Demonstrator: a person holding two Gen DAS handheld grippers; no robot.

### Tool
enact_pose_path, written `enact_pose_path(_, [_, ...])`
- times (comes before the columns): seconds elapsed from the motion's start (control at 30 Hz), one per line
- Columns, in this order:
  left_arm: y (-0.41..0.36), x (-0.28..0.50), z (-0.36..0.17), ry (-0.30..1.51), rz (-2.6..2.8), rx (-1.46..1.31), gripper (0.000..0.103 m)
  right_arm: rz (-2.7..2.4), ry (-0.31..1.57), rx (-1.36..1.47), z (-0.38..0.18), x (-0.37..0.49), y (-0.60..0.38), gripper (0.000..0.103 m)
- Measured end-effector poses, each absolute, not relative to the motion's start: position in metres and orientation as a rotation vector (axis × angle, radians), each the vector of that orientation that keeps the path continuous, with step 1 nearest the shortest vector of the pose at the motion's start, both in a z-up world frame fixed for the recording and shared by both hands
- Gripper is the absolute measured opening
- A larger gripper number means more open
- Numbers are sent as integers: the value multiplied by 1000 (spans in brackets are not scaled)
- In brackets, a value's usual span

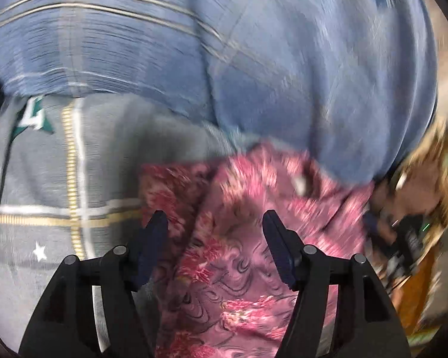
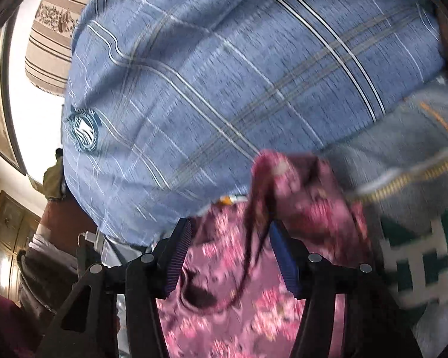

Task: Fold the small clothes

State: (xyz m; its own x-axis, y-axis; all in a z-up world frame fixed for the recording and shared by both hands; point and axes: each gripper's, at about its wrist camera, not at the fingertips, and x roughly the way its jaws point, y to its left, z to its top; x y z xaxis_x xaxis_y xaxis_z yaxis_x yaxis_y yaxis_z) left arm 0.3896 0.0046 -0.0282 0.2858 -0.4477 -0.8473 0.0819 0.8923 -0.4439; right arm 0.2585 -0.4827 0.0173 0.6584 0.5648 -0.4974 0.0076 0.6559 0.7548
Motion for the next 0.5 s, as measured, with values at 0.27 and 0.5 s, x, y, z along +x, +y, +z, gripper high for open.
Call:
enact_pose_path(0.27, [-35, 373, -34, 1199, -363, -104, 3, 298, 783, 790, 14, 246, -499, 58])
enact_pose_path(0.5, [0, 351, -10, 1037, -261, -208, 3, 257, 737, 803, 18, 246, -514, 60])
